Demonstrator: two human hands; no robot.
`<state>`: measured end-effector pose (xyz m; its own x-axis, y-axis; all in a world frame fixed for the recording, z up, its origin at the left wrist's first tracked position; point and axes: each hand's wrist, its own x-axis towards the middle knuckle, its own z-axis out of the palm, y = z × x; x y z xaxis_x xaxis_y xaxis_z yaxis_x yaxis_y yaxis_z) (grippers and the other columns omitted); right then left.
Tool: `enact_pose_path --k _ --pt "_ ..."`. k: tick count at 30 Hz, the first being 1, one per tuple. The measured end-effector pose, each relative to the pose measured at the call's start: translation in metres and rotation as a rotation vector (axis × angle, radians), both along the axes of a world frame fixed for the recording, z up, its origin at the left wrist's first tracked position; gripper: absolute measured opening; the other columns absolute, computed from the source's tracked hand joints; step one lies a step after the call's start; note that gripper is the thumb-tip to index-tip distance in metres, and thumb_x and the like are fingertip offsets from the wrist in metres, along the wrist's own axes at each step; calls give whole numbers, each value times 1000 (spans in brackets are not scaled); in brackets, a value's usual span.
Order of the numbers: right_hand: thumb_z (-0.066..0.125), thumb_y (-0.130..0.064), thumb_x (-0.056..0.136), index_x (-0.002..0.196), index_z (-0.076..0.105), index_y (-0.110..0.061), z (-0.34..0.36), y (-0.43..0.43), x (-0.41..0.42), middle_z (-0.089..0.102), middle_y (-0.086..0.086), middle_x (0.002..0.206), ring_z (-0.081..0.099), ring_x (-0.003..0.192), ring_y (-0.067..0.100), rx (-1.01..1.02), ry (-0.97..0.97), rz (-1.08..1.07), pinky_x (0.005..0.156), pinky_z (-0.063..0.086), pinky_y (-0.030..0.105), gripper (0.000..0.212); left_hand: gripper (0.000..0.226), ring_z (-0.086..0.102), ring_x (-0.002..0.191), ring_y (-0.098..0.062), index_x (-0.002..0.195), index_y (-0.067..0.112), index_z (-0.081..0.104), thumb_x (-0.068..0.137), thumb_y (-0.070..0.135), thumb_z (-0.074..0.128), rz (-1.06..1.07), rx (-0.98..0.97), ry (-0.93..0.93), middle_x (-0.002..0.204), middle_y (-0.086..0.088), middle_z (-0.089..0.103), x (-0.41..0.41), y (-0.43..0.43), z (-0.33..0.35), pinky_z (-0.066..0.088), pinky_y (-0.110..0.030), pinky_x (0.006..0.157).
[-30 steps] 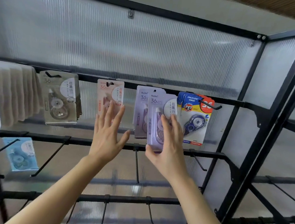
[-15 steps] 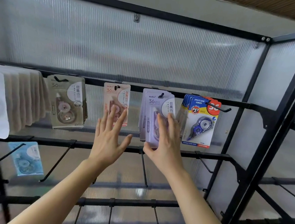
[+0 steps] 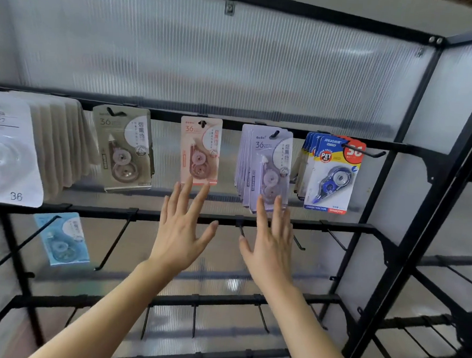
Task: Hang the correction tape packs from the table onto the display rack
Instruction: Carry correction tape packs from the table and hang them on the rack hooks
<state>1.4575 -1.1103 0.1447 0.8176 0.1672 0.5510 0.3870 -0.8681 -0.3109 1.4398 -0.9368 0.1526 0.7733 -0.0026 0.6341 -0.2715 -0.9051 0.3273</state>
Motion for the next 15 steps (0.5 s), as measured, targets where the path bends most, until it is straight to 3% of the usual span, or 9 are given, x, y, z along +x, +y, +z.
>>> enact_pose_path --k 4,10,15 --pt "56 -34 91 146 -5 -29 -24 12 -35 -13 10 158 -2 146 36 42 45 14 117 4 45 82 76 -22 142 -14 141 39 -13 95 43 48 -20 -11 77 154 6 -21 -28 6 -29 -10 -34 116" --pt "52 -40 93 146 -11 -33 -64 21 -83 -16 8 158 -9 146 32 -21 178 51 117 0 46 83 74 -27 140 -14 142 41 -16 95 49 42 24 10 189 149 8 -29 -71 16 -70 -17 -32 112" --pt "51 -42 93 151 -4 -30 -92 20 -124 -11 9 159 -9 146 31 -113 299 114 116 -1 47 81 71 -15 146 -22 143 41 -8 95 50 43 101 -25 268 159 -1 -15 -119 14 -106 -7 -40 117"
